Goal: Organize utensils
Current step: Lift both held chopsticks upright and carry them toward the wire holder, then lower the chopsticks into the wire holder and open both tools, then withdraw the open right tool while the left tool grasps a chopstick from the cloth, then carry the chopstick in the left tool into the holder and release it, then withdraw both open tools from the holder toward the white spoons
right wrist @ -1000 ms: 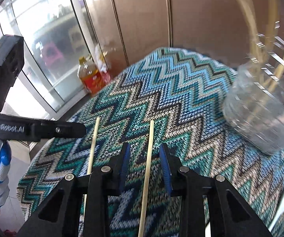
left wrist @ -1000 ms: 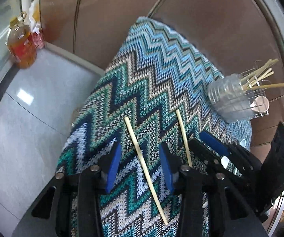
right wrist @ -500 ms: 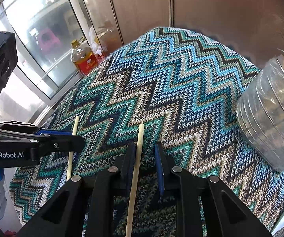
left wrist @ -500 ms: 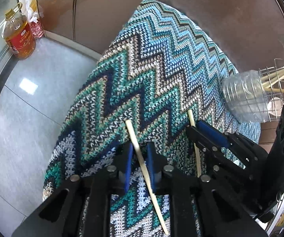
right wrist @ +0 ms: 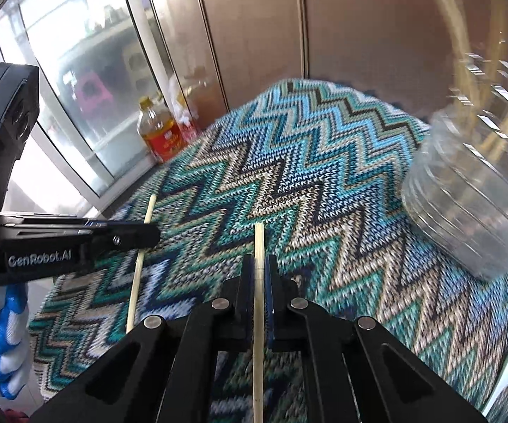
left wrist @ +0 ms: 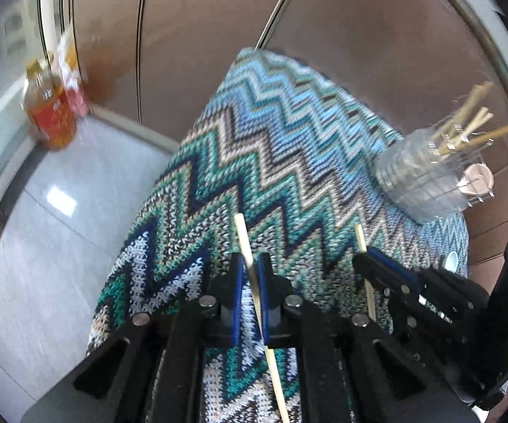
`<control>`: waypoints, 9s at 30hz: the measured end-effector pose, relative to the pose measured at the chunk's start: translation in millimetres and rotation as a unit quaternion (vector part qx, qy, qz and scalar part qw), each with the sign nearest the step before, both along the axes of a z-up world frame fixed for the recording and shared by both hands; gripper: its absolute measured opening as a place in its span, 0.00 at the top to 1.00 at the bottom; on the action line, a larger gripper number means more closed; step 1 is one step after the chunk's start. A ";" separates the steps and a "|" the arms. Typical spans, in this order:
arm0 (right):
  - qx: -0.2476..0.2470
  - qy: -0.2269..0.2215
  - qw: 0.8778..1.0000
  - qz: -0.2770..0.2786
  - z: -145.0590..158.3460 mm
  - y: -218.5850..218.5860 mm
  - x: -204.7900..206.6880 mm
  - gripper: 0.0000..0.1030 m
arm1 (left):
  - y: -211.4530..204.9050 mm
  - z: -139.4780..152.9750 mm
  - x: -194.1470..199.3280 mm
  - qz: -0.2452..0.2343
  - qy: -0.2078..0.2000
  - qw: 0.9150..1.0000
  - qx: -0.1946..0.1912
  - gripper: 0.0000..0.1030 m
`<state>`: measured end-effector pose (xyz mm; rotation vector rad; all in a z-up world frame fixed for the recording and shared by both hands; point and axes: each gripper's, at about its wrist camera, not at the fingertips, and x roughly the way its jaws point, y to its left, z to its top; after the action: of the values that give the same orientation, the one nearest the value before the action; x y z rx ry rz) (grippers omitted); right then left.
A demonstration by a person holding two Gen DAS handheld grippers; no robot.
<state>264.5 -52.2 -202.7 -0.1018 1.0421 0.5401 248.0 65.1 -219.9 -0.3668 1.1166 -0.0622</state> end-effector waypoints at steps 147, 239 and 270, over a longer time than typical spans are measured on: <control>0.158 -0.205 0.923 -0.285 91.6 -278.4 -161.7 0.61 | -47.5 -31.8 45.4 -0.012 0.091 0.993 0.069 0.86; 0.160 -0.247 0.900 -0.321 121.9 -301.7 -246.1 0.45 | -231.7 197.3 -86.0 -0.066 -0.396 0.874 0.274 0.59; 0.132 -0.246 0.915 -0.292 138.3 -257.9 -250.0 0.39 | -168.7 135.3 -87.0 -0.198 -0.191 0.956 0.103 0.52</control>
<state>14.5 -310.1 -64.4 0.2974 0.4566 0.0866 161.0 -103.6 -84.5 0.0629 0.7885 -0.3541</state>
